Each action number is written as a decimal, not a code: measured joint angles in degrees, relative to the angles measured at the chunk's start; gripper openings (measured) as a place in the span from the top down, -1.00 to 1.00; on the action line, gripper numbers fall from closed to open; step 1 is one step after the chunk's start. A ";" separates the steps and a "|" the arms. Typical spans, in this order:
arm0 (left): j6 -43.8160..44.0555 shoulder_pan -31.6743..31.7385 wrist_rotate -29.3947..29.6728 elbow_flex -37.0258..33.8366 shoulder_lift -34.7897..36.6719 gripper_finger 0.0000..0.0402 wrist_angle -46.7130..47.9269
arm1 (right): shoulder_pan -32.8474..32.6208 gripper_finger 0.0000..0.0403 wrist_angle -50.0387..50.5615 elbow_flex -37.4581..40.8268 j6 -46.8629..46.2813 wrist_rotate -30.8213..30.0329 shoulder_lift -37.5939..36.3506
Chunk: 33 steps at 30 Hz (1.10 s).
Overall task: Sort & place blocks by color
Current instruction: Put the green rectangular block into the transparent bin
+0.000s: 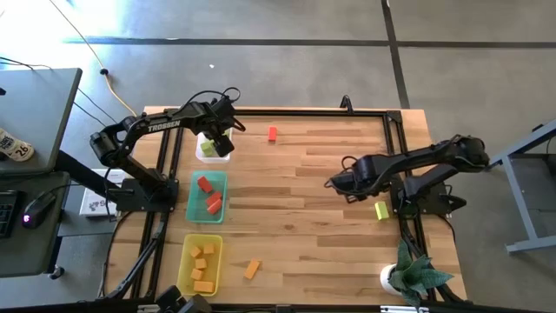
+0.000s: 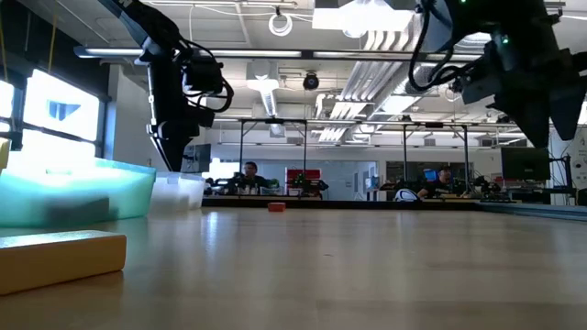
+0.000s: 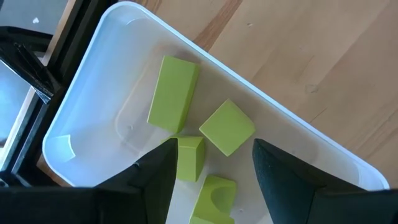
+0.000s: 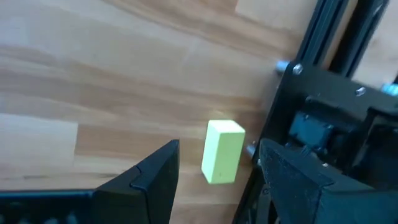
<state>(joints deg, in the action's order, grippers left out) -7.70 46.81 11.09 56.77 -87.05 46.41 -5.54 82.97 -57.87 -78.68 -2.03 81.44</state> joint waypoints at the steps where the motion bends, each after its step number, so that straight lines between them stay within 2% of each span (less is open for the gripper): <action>1: 0.00 0.00 0.00 0.00 0.00 0.02 0.00 | -0.35 -0.04 -0.59 0.90 -0.70 0.48 -0.86; 9: 0.15 0.00 -0.02 0.00 0.00 0.02 -0.07 | -2.39 -0.04 -6.08 9.29 -6.25 5.98 -7.00; 18: 0.62 -0.02 -0.03 0.00 0.02 0.02 -0.20 | -4.98 -0.04 -12.07 16.15 -10.17 11.96 -7.73; 33: 3.04 0.00 -0.13 0.00 0.02 0.02 -1.53 | -7.76 -0.04 -13.24 17.12 -14.94 10.63 -7.11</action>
<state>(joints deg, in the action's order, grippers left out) -4.67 46.81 10.96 56.77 -87.02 44.88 -13.30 69.73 -40.75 -93.62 8.61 74.33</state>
